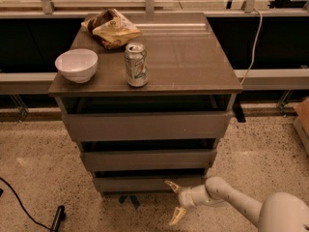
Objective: Open bottom drawer
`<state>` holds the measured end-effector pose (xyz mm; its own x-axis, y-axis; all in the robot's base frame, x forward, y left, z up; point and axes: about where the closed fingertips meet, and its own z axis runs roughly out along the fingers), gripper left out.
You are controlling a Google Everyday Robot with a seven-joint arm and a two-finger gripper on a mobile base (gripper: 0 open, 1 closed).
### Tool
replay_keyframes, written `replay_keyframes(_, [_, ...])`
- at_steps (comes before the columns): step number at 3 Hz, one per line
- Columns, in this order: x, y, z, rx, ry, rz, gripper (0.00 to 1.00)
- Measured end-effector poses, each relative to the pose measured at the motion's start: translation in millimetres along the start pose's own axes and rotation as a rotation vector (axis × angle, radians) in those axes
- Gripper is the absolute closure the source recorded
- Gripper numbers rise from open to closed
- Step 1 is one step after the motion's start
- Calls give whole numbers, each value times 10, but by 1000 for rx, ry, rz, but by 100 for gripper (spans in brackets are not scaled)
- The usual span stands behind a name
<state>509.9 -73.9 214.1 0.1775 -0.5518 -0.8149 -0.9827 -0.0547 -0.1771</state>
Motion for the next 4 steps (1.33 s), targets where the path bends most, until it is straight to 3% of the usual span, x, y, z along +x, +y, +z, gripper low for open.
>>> replay_keyframes(1, [16, -116, 84, 17, 7, -8, 0])
replay_keyframes(3, [265, -506, 197, 95, 111, 23, 0])
replay_keyframes(4, [367, -560, 192, 116, 174, 30, 0])
